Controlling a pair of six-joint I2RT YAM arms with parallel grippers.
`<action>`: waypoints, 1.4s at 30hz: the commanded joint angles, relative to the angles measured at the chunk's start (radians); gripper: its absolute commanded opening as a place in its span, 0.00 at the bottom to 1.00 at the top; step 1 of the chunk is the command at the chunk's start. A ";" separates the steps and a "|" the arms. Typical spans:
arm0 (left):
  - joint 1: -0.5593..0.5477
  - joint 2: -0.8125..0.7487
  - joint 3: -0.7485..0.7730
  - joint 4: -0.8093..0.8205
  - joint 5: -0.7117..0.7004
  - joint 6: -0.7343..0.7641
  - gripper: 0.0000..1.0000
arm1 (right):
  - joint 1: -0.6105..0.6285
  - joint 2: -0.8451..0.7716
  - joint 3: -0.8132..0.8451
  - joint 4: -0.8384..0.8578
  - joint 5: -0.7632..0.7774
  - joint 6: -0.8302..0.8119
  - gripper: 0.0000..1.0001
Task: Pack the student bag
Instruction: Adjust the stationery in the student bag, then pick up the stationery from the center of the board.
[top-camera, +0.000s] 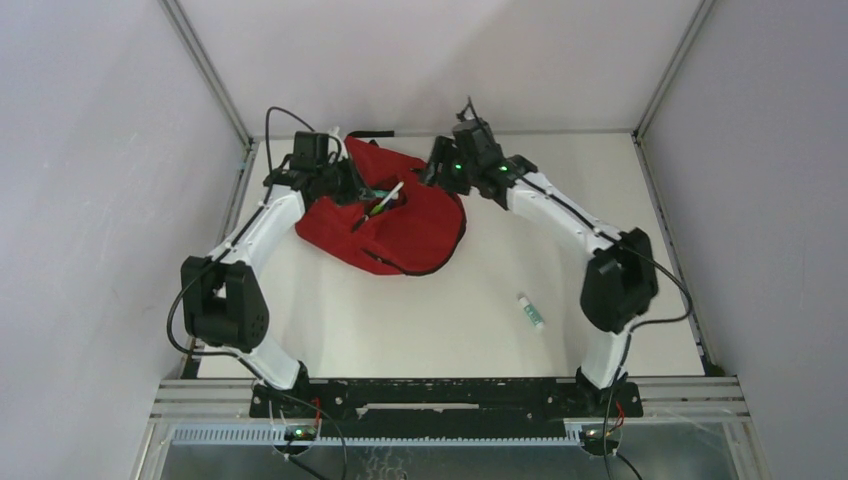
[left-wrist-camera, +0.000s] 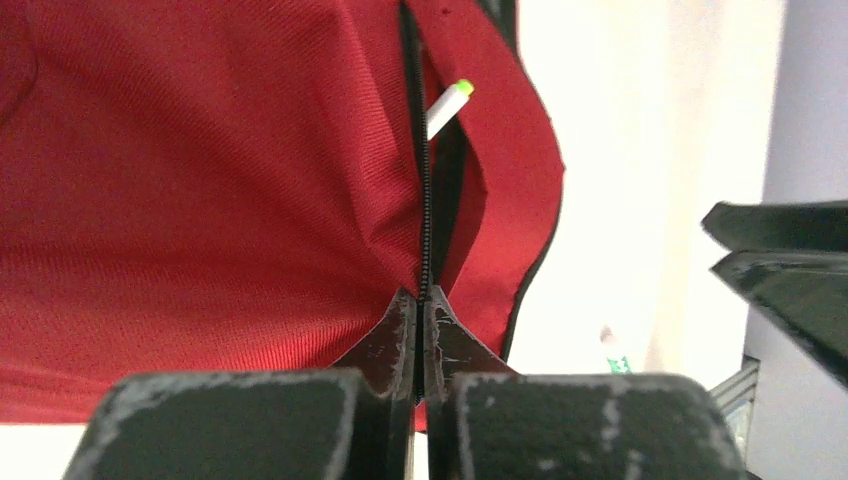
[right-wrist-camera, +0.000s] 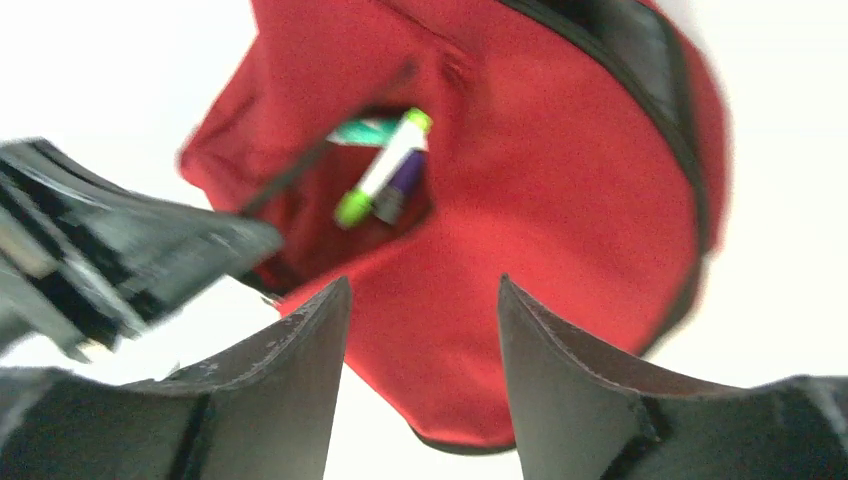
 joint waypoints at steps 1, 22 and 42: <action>-0.015 0.042 0.166 0.044 0.175 0.015 0.00 | -0.077 -0.172 -0.233 0.056 0.087 -0.055 0.61; -0.030 0.012 0.046 0.272 0.274 -0.060 0.00 | -0.129 -0.672 -1.065 -0.138 0.190 -0.017 0.84; -0.028 -0.026 -0.034 0.189 0.204 -0.032 0.00 | 0.010 -0.591 -1.080 -0.072 0.201 0.032 0.00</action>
